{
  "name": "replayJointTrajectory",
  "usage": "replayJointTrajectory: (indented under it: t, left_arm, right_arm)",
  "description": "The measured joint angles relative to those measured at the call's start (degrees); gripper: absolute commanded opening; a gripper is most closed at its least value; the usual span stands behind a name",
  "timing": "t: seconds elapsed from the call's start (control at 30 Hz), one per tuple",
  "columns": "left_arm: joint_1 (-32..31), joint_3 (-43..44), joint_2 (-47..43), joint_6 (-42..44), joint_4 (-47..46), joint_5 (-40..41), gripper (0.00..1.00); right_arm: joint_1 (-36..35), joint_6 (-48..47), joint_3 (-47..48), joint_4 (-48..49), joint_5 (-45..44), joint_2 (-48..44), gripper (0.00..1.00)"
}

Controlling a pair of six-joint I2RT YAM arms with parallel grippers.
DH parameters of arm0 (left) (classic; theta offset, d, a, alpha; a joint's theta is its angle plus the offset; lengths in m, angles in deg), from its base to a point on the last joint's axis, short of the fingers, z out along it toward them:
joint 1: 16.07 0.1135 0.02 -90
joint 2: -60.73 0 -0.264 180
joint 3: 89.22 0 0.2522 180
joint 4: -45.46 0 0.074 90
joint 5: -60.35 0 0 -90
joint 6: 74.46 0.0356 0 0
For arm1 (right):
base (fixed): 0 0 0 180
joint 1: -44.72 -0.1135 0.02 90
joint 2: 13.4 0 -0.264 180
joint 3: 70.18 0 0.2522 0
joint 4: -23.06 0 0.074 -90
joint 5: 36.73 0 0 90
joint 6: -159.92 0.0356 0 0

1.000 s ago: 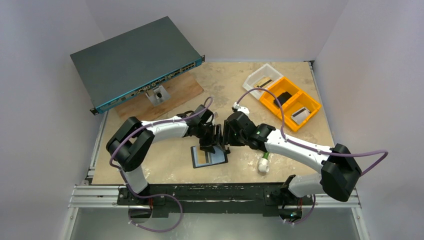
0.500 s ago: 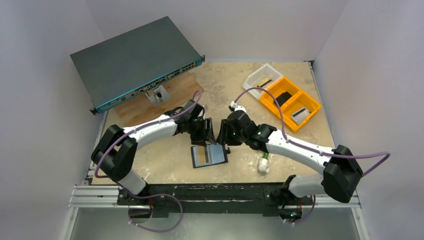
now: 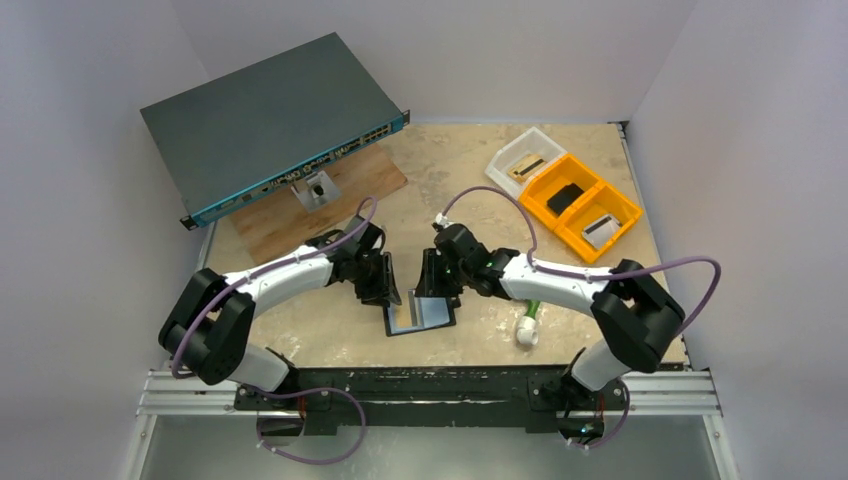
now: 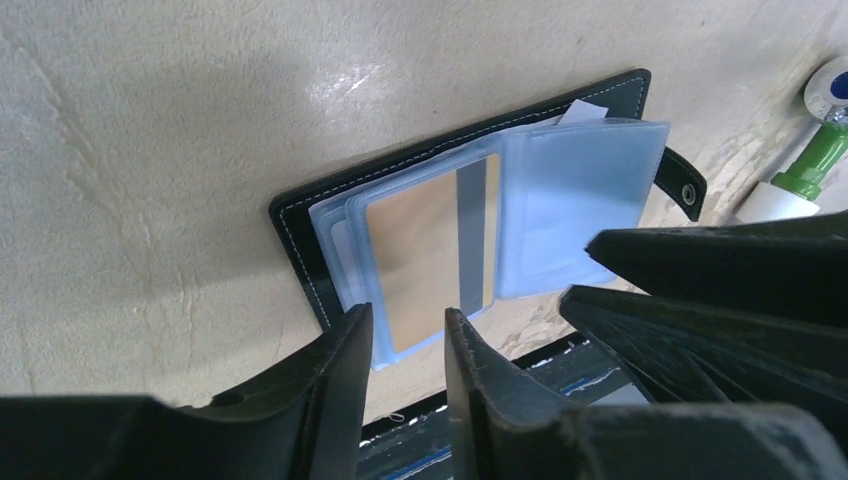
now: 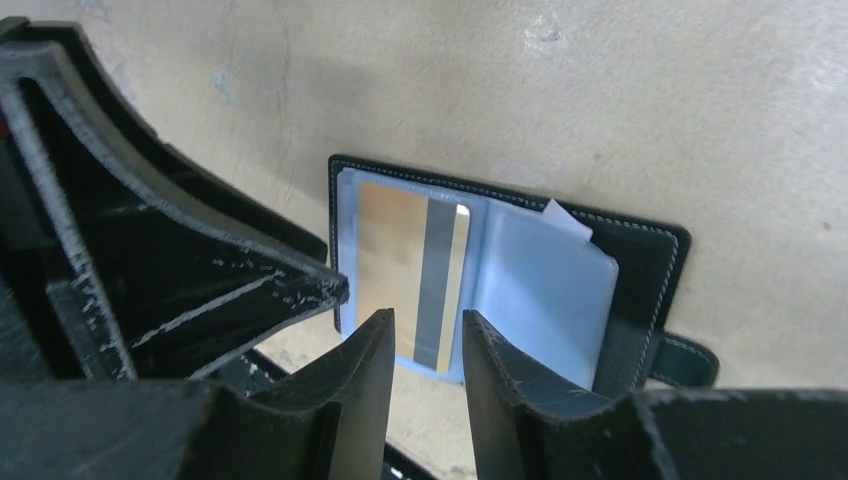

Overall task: Take the credit cards out of the card holder
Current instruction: Remove the credit card from the card holder.

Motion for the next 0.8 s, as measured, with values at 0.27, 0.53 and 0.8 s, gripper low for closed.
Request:
replayJointTrajectory:
  t: [0.27, 0.53, 0.8]
  left_arm:
    - [0.0, -0.81, 0.02, 0.02, -0.85, -0.22, 0.15]
    - [0.0, -0.81, 1.36, 0.04, -1.97, -0.52, 0.09]
    - [-0.02, -0.81, 4.24, 0.0, -2.27, -0.79, 0.06]
  right_arm:
    - [0.0, 0.87, -0.04, 4.35, 3.28, 5.66, 0.29]
    - [0.0, 1.75, -1.79, 6.84, 4.17, 6.97, 0.29]
    - [0.0, 2.19, -3.76, 8.39, 5.03, 7.76, 0.29]
